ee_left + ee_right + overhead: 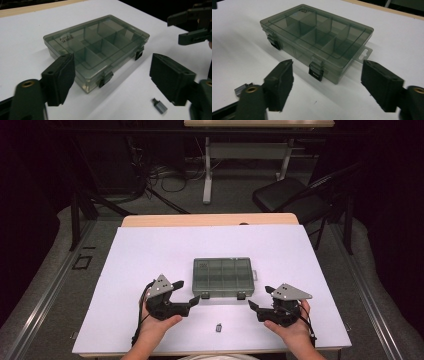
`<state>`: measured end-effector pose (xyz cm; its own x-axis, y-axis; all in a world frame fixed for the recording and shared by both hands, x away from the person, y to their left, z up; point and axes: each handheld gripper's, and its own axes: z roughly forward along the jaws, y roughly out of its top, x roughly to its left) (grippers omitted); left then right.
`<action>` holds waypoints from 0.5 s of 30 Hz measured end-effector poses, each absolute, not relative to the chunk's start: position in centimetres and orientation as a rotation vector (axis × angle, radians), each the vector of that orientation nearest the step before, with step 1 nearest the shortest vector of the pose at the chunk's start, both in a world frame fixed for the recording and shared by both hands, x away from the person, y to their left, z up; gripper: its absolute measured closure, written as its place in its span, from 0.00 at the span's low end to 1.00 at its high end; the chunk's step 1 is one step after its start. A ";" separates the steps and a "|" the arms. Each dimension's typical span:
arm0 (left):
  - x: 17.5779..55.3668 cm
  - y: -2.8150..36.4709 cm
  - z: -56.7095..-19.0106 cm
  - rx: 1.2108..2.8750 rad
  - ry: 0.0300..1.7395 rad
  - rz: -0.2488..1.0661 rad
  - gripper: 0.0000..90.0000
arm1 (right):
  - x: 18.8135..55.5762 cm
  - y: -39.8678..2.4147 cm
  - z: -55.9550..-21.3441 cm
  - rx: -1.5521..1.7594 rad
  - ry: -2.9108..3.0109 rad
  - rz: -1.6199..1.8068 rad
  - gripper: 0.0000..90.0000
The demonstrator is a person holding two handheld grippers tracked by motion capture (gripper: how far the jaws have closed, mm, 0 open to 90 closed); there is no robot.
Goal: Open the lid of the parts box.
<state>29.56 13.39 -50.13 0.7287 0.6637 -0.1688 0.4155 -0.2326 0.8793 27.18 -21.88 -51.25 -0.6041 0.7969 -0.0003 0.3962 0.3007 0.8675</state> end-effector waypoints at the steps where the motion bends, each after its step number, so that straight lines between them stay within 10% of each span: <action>1: 29.6 13.4 -50.1 1.866 0.837 0.291 0.29 | 27.4 -21.7 -51.1 1.070 2.146 1.257 0.31; 10: 31.1 11.1 -49.8 1.885 0.833 0.246 0.55 | 28.3 -20.3 -49.7 1.032 2.131 1.301 0.37; 15: 31.3 10.6 -50.2 1.900 0.813 0.249 0.70 | 29.3 -20.1 -49.9 1.006 2.153 1.404 0.57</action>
